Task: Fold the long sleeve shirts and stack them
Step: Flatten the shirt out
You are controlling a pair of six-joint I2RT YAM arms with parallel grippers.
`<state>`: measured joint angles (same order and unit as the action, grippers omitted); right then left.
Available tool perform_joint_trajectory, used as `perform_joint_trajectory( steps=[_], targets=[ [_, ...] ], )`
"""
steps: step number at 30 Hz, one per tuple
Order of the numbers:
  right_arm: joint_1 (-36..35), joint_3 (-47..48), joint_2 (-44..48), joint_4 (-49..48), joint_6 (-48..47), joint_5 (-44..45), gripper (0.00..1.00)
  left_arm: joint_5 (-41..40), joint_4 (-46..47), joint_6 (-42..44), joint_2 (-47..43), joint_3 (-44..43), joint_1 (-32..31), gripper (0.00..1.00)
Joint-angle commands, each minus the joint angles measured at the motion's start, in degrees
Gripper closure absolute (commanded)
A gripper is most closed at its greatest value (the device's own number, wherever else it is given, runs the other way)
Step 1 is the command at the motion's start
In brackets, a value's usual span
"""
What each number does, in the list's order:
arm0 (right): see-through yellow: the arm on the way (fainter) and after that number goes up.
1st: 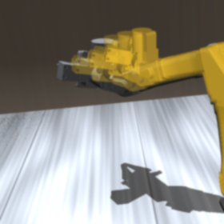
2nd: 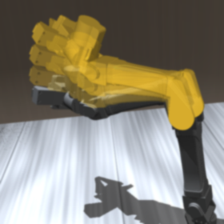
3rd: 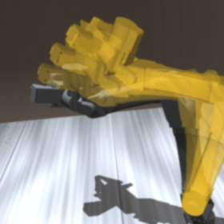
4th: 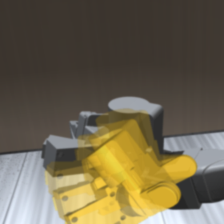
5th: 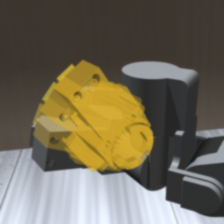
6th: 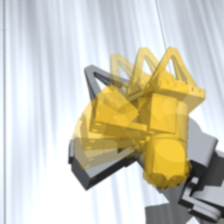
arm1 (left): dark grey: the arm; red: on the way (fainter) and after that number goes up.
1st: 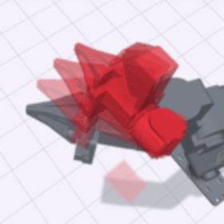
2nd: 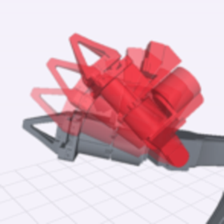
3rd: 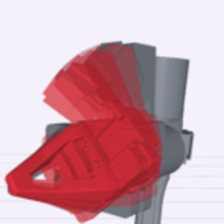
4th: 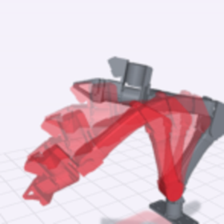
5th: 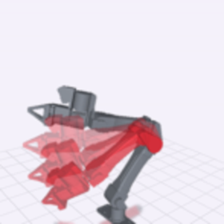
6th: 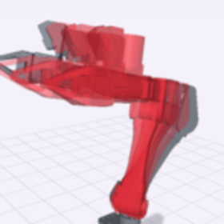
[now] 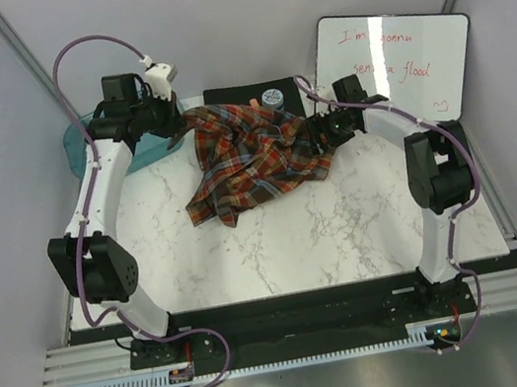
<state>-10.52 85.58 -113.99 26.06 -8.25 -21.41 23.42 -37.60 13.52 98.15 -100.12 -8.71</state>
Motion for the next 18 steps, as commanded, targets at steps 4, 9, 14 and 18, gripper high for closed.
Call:
perform_joint_trajectory(
  steps=[4,9,14,18],
  targets=[
    [0.68,-5.59,2.97,-0.48,10.34,3.74,0.2,2.68,-0.54,-2.97,-1.38,5.1,5.98,0.98],
    [1.47,-12.36,7.29,-4.87,15.27,1.46,0.2,4.18,-0.37,-1.65,-1.73,8.7,6.69,0.98],
    [2.17,-13.86,4.14,-9.88,18.79,-8.63,0.22,7.33,-0.63,-2.62,-2.26,11.42,8.62,0.53],
    [2.26,-14.3,0.88,-14.72,21.95,-18.04,0.49,11.38,-2.12,0.97,-5.06,14.85,14.06,0.27]
  ],
)
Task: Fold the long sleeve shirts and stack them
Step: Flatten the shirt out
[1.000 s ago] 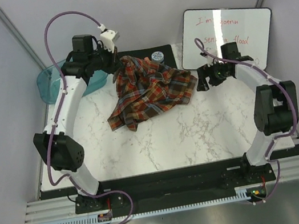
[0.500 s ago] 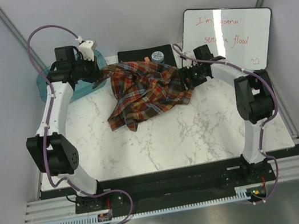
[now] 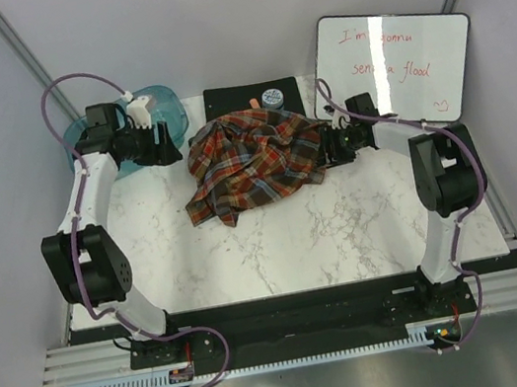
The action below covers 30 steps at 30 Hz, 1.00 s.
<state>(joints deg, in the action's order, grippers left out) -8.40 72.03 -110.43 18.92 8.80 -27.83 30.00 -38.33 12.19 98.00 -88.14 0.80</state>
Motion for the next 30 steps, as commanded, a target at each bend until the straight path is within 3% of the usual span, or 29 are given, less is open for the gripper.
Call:
perform_joint_trajectory(
  steps=[1,2,4,5,10,16,23,26,27,28,30],
  targets=[
    [0.14,-0.92,-2.94,-8.36,5.35,-12.5,0.57,6.11,-2.44,7.28,-5.79,3.93,4.82,0.27],
    [0.14,-1.71,-2.77,-10.55,6.14,-14.77,0.65,7.52,-4.98,10.55,-6.76,6.2,4.91,0.27],
    [0.23,-2.42,-1.38,-11.88,7.28,-15.58,0.96,9.11,-5.97,17.57,-9.83,9.98,3.87,0.26],
    [0.14,-2.94,-0.41,-11.97,7.37,-15.41,1.0,8.59,-5.97,19.18,-10.62,14.09,3.16,0.26],
    [0.84,-6.81,9.68,-6.91,3.79,-12.69,1.0,3.58,-0.44,23.23,-8.19,22.12,-0.09,0.29],
    [2.95,-10.85,20.15,8.21,-6.67,-5.05,1.0,-1.69,5.27,24.11,0.08,20.73,-3.34,0.32],
    [8.13,-12.62,22.98,18.87,-17.66,-0.13,1.0,-9.77,13.0,23.41,6.59,20.99,-9.58,0.34],
    [10.42,-12.88,23.51,20.28,-21.01,2.6,1.0,-12.85,13.02,22.54,8.26,19.5,-10.11,0.67],
    [10.6,-12.88,23.6,20.63,-22.67,3.13,1.0,-13.99,12.49,21.84,7.22,18.97,-10.11,0.92],
    [10.78,-12.88,23.77,21.42,-23.47,3.49,1.0,-14.18,11.88,21.57,6.17,17.84,-10.03,0.97],
    [11.48,-13.32,24.56,21.51,-24.61,4.8,1.0,-12.25,9.16,21.21,1.09,16.69,-9.68,0.98]
  ],
)
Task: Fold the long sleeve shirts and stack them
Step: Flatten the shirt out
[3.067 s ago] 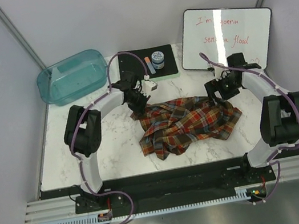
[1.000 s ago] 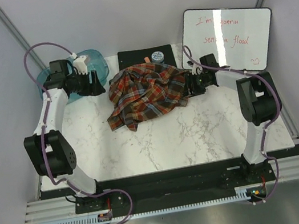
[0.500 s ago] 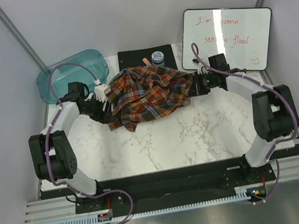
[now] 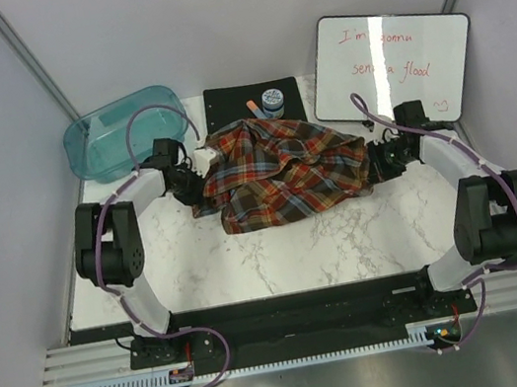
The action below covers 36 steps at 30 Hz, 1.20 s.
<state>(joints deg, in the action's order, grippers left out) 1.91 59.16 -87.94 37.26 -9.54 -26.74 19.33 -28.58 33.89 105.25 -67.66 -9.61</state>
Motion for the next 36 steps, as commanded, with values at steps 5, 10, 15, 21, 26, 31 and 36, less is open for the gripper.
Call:
perform_joint_trajectory(
  steps=[5,10,15,21,26,31,36],
  targets=[
    [1.95,2.45,2.59,8.53,-12.25,3.63,0.4,6.58,-7.8,-2.33,-16.73,-12.83,0.03,0.98],
    [2.22,6.67,5.76,5.82,-14.71,1.0,0.14,9.76,-13.34,-4.26,-20.87,-22.77,-4.8,0.98],
    [1.69,1.87,11.64,-11.08,-13.49,-8.93,0.02,10.9,-14.66,-9.88,-19.65,-32.25,-9.2,0.98],
    [-7.59,-7.11,16.05,-31.95,-15.06,-10.8,0.02,10.99,-14.58,-14.81,-15.96,-44.39,-9.38,0.98],
    [-13.33,-9.41,14.21,-40.32,-16.22,-9.47,0.02,11.25,-14.58,-16.05,-13.5,-51.68,-9.73,0.98],
    [-15.88,-9.94,10.87,-45.69,-17.61,-8.42,0.03,11.08,-14.4,-17.01,-12.09,-53.19,-9.91,0.98],
    [-18.17,-8.19,6.56,-51.84,-17.09,-2.35,0.06,12.13,-13.88,-17.45,-12.26,-53.46,-9.91,0.98]
  ],
)
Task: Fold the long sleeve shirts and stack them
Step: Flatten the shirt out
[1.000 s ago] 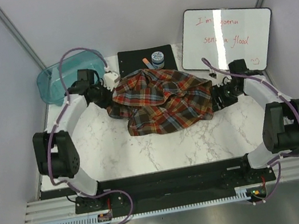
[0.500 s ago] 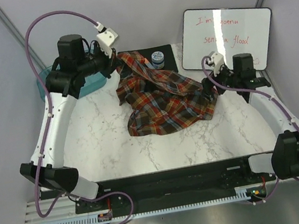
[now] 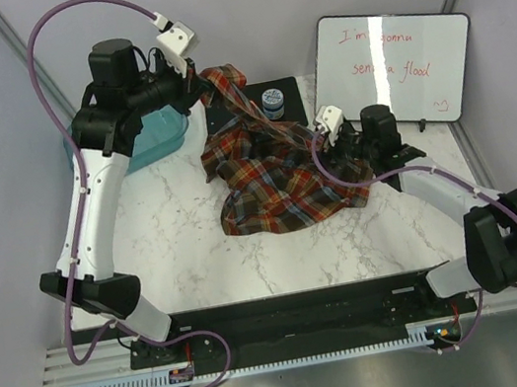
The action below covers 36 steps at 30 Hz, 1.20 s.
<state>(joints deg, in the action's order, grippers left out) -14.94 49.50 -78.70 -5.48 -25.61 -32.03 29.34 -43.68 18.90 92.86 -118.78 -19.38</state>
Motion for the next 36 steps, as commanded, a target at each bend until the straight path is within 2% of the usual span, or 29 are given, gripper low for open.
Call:
perform_joint_trajectory(
  steps=[1,3,5,8,9,11,12,16,17,18,19,20,21,22,24,25,26,27,28,29,30,33,36],
  targets=[
    [-1.49,2.35,-3.56,-9.46,-0.42,4.24,0.08,1.6,1.49,-2.63,-0.13,-2.33,-0.14,0.98],
    [-1.76,5.68,-6.72,-8.77,1.43,4.17,0.1,1.51,1.49,-3.16,-0.4,-2.77,-0.14,0.98],
    [-2.11,7.45,-9.1,-10.86,3.53,4.78,0.18,1.59,1.58,-3.34,-1.01,-2.95,-0.14,0.98],
    [-2.73,8.86,-11.56,-14.81,7.3,7.59,0.38,1.33,1.58,-3.6,-1.97,-2.6,-0.14,0.98],
    [-2.81,9.56,-12.18,-15.09,7.85,8.29,0.53,1.33,1.58,-3.6,-2.24,-2.25,-0.22,0.98],
    [-2.64,11.75,-13.15,-14.48,8.64,9.96,0.74,2.38,1.58,-3.52,-4.16,-0.06,-0.22,0.98],
    [-2.29,12.46,-12.98,-14.13,10.47,10.84,0.98,3.95,1.49,-3.08,-5.22,1.26,-0.22,0.98],
    [0.08,18.61,-11.92,-9.13,17.77,11.3,1.0,22.02,-1.48,3.84,-12.33,11.0,-1.79,0.98],
    [0.87,21.14,-11.83,-7.29,19.61,9.37,1.0,23.2,-3.93,6.13,-13.92,16.68,-3.72,0.98],
    [2.44,22.04,-11.57,-7.01,21.28,8.66,1.0,23.13,-5.96,9.37,-16.98,19.79,-10.0,0.98],
    [3.07,22.48,-10.78,-6.83,23.91,7.78,1.0,18.52,-7.02,15.15,-18.49,26.52,-14.24,0.98],
    [4.29,23.18,-10.34,-6.22,24.54,6.82,1.0,15.51,-7.55,17.47,-19.72,30.15,-18.55,0.98],
    [4.83,23.45,-9.82,-5.69,24.99,5.24,1.0,12.7,-7.39,19.41,-21.47,33.49,-26.86,0.98],
    [5.35,23.45,-8.68,-5.16,25.51,4.18,1.0,7.45,-6.95,21.51,-21.75,38.66,-30.6,0.93],
    [6.24,22.93,-6.49,-2.44,25.52,2.16,1.0,2.5,-6.33,21.8,-21.14,41.25,-37.1,0.76],
    [6.5,21.45,-5.43,-1.56,25.0,1.54,1.0,0.99,-5.89,18.84,-19.84,40.74,-37.22,0.58],
    [7.2,20.56,-4.55,-1.12,24.29,0.92,1.0,-0.59,-5.37,17.07,-19.21,40.3,-36.44,0.54],
    [7.55,19.6,-2.54,-0.59,23.68,0.66,1.0,2.09,-4.58,16.18,-18.86,39.69,-30.78,0.49],
    [7.82,18.02,-1.65,0.37,23.24,0.22,1.0,5.43,-3.27,14.43,-18.51,39.42,-25.76,0.28],
    [8.52,17.48,-0.94,0.99,22.8,-0.57,1.0,7.9,-1.16,12.5,-18.16,40.03,-20.58,0.25],
    [8.78,17.13,0.29,1.69,22.71,-1.19,1.0,8.62,2.51,10.74,-17.46,40.81,-12.61,0.25],
    [8.96,15.46,2.05,3.28,22.62,-2.77,1.0,0.67,6.92,14.14,-12.89,45.2,-7.71,0.26],
    [9.14,14.32,2.67,4.07,22.88,-2.95,1.0,-1.64,16.33,16.69,-7.97,50.48,-4.89,0.25]
  ],
)
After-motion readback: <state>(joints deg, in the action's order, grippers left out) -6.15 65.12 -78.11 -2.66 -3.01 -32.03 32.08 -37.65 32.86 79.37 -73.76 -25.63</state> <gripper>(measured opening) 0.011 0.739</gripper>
